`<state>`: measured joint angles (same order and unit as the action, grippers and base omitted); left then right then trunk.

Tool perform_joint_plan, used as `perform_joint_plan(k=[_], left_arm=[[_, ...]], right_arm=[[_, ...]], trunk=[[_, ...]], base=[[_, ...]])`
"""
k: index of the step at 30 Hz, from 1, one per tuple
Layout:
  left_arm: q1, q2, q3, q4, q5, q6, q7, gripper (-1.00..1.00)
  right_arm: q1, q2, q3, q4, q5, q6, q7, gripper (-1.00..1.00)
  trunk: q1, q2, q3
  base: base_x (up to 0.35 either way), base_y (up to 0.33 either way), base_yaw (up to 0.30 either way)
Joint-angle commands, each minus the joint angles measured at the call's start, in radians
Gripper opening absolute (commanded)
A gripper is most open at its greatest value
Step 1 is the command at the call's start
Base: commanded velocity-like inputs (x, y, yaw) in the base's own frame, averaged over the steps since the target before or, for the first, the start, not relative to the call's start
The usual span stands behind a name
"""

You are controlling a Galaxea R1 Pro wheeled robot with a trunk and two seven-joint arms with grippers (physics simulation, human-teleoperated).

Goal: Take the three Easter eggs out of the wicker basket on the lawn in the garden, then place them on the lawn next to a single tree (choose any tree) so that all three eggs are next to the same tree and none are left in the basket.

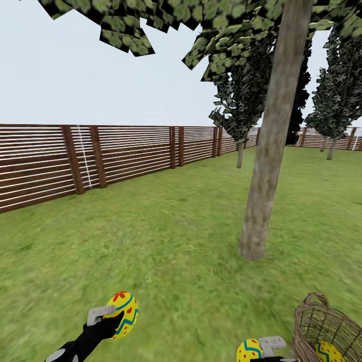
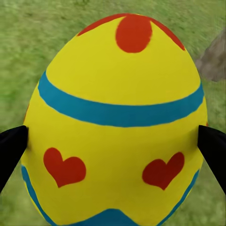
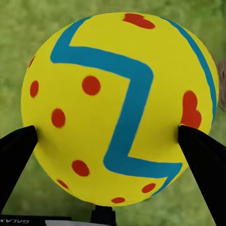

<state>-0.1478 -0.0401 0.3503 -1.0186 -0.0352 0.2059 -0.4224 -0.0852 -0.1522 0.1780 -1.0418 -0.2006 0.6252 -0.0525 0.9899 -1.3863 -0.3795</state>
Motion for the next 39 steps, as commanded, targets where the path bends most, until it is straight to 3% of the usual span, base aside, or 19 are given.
perform_joint_plan(k=[1,7,10,16,19,22,24,26,28,30,31,33,34,37,39], left_arm=[[-0.001,0.000,0.005,-0.002,-0.001,0.007,-0.009,-1.00],[-0.001,0.000,-0.002,0.007,-0.006,0.006,-0.001,-1.00],[-0.001,-0.005,-0.011,0.029,-0.012,0.001,0.003,-1.00],[-0.001,-0.006,-0.013,0.031,-0.012,-0.002,0.004,-1.00],[-0.001,-0.006,-0.013,0.030,-0.013,-0.001,0.004,-1.00],[-0.001,-0.007,-0.014,0.032,-0.014,0.000,0.007,-1.00],[-0.001,-0.008,-0.014,0.032,-0.015,0.000,0.007,-1.00],[-0.001,-0.012,-0.012,0.027,-0.018,0.000,0.004,-1.00],[-0.001,-0.016,-0.013,0.030,-0.018,0.006,0.006,-1.00],[-0.001,-0.045,-0.012,0.030,-0.018,0.037,0.009,-1.00],[-0.001,-0.051,-0.010,0.030,-0.016,0.071,0.030,-1.00],[-0.002,-0.058,-0.010,0.029,-0.009,0.101,0.166,-1.00],[-0.002,-0.064,-0.012,0.029,-0.002,0.108,0.207,-1.00],[-0.008,-0.065,-0.013,0.028,0.047,0.170,0.229,-1.00],[-0.012,-0.064,-0.015,0.017,0.054,0.220,0.227,-1.00]], right_arm=[[-0.001,-0.001,0.003,-0.001,-0.008,0.004,-0.006,-1.00],[-0.001,-0.003,-0.003,-0.012,-0.009,0.002,-0.006,-1.00],[-0.002,-0.006,-0.009,-0.124,-0.009,0.007,-0.006,-1.00],[-0.004,-0.003,-0.007,-0.246,-0.010,0.012,-0.002,-1.00],[-0.010,0.030,-0.003,-0.321,-0.008,0.044,-0.001,-1.00],[-0.017,0.038,-0.003,-0.330,0.050,0.093,-0.005,-1.00],[-0.017,0.038,-0.003,-0.330,0.058,0.108,-0.006,-1.00],[-0.055,0.054,-0.003,-0.222,0.089,0.159,-0.009,-1.00],[-0.067,0.067,-0.003,-0.187,0.094,0.170,-0.009,-1.00],[-0.069,0.080,-0.003,-0.178,0.097,0.174,-0.006,-1.00],[-0.070,0.078,-0.003,-0.176,0.098,0.174,-0.003,-1.00],[-0.070,0.079,-0.003,-0.172,0.098,0.175,-0.001,-1.00],[-0.070,0.081,0.002,-0.170,0.101,0.175,-0.001,-1.00],[-0.070,0.081,0.034,-0.164,0.191,0.177,-0.002,-1.00],[-0.070,0.084,0.035,-0.155,0.204,0.184,-0.006,-1.00]], trunk=[[0.001,-0.001,-0.001],[0.001,-0.001,-0.001],[0.001,-0.001,-0.001],[0.001,-0.001,-0.001],[0.001,-0.001,-0.001],[0.001,-0.001,-0.004],[0.001,-0.001,-0.007],[0.001,-0.001,-0.009],[0.001,-0.001,-0.009],[0.001,-0.001,-0.009],[0.001,-0.001,-0.009],[0.001,-0.001,-0.009],[0.001,-0.001,-0.009],[0.001,-0.001,-0.009],[0.001,-0.001,-0.009]], base=[[0.321,0.001,0.000],[0.323,0.000,0.000],[0.329,0.000,0.000],[0.335,0.000,0.000],[0.336,0.000,0.001],[0.336,0.000,0.089],[0.335,0.000,0.112],[0.298,0.000,0.087],[0.271,0.000,0.017],[0.317,0.000,0.003],[0.335,0.000,0.001],[0.339,0.000,0.000],[0.340,0.000,0.000],[0.340,0.000,0.000],[0.340,0.000,0.000]])
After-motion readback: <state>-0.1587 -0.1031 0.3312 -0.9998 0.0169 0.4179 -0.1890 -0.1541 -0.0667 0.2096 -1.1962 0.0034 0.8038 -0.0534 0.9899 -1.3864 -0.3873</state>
